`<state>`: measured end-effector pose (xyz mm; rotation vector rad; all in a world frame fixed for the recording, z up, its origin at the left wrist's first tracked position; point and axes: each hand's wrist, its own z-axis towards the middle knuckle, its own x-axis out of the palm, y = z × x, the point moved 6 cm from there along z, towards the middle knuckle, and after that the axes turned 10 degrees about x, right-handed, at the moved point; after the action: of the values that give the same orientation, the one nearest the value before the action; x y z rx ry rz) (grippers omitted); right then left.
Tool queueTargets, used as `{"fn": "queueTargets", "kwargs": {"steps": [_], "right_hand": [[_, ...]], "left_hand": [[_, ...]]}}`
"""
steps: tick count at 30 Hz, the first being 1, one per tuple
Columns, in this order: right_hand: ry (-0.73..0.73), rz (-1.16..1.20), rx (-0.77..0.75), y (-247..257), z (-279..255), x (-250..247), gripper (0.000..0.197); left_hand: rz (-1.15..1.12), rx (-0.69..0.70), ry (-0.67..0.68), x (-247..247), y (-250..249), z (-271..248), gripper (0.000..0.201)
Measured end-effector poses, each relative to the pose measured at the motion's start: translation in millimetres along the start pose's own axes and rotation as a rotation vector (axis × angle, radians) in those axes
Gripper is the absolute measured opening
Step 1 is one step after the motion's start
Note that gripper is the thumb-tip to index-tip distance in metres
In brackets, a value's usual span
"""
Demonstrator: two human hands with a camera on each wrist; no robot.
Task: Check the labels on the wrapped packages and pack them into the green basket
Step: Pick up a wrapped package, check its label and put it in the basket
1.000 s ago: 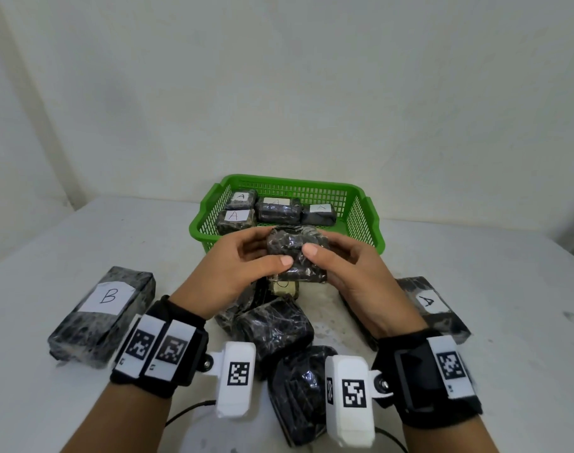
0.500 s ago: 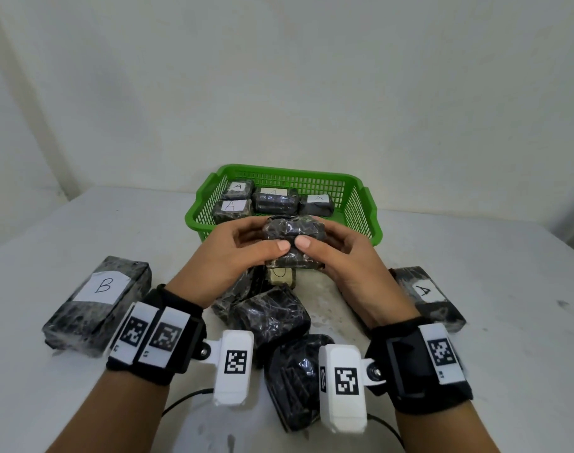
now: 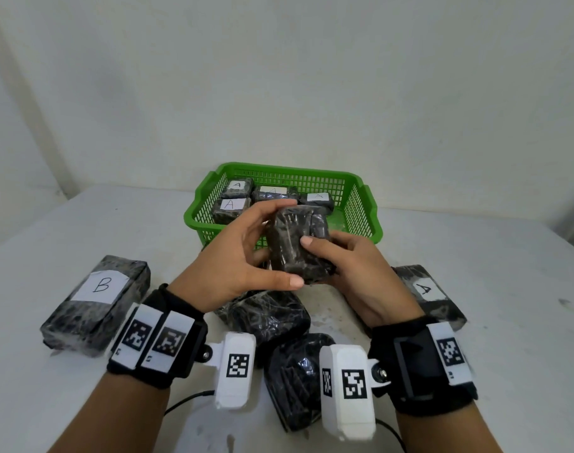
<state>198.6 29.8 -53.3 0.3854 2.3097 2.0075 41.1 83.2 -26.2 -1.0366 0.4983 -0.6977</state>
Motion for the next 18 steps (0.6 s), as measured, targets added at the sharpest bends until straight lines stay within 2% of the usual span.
{"fn": "queueTargets", "kwargs": {"steps": [2,5,6,8,14,18], "right_hand": [[-0.057,-0.037,-0.050,1,1,-4,0.045],[-0.092,-0.120,-0.123,4,-1,-5,0.050],[-0.090,-0.133,-0.128,6,-3,-3,0.051],[-0.061,-0.127,-0.117,7,-4,0,0.056],[0.017,-0.089,0.030,6,-6,4,0.059],[-0.004,0.027,-0.030,9,-6,-2,0.044]], "left_hand": [[0.003,-0.005,-0.015,1,0,1,0.079],[0.141,0.061,-0.170,-8,-5,3,0.051],[0.168,0.092,-0.210,-11,-6,3,0.047],[0.193,0.144,-0.236,-14,-9,2,0.049],[0.210,0.218,-0.159,-6,-16,1,0.058],[0.222,0.170,-0.048,-4,-14,1,0.075]]}}
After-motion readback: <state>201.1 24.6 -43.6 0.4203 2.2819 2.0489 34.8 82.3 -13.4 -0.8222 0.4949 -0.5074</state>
